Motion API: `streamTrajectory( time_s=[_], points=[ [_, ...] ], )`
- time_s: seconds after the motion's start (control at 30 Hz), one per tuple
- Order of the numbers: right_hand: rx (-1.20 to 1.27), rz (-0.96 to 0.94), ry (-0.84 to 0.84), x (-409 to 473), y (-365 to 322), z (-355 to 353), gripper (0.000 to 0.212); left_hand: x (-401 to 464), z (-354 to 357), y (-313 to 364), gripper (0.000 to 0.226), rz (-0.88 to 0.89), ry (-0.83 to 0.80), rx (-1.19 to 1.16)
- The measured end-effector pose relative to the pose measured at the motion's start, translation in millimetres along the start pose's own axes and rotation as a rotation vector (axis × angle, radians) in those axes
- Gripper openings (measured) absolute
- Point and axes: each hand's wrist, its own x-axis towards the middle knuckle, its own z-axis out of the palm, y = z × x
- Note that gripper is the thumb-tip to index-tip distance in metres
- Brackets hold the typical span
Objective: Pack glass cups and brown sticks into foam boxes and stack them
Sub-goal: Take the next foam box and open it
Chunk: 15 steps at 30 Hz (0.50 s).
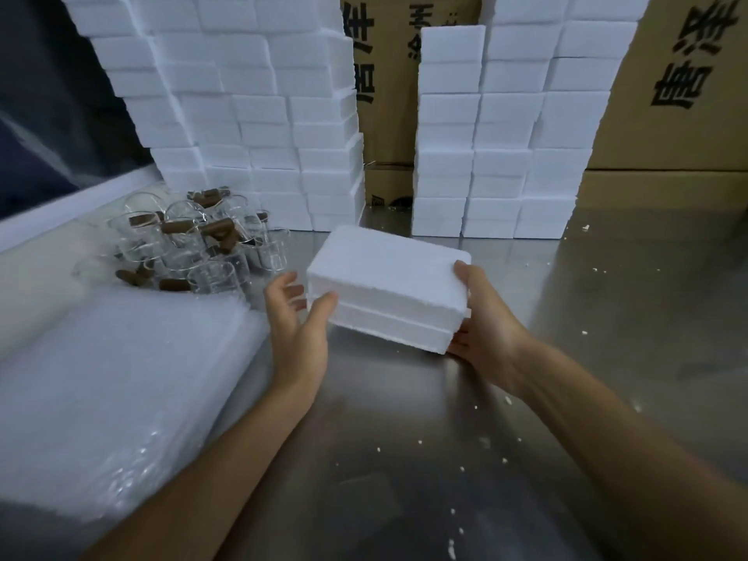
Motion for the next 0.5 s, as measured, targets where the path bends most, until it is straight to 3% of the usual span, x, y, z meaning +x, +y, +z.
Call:
streamTrajectory(
  time_s=[0.1,0.2,0.33,0.5],
  points=[
    [-0.169,-0.064,0.031,-5.9,2.4,-4.6,0.066,-5.5,-2.5,1.2,0.033,0.03,-0.085,-0.008],
    [-0.302,-0.159,0.116,-11.9,11.9,-6.0,0.073,-9.0,-5.4,1.3,0.031,0.059,-0.1,0.062],
    [-0.401,-0.567,0.479,-17.5,39.5,-7.2,0.052,-11.7,-5.8,-1.0,0.028,0.079,-0.126,0.172],
    [-0.457,-0.696,0.498,-12.5,43.8,-13.1,0.044,-9.4,-6.6,-1.6,0.018,0.003,-0.174,0.143]
  ],
)
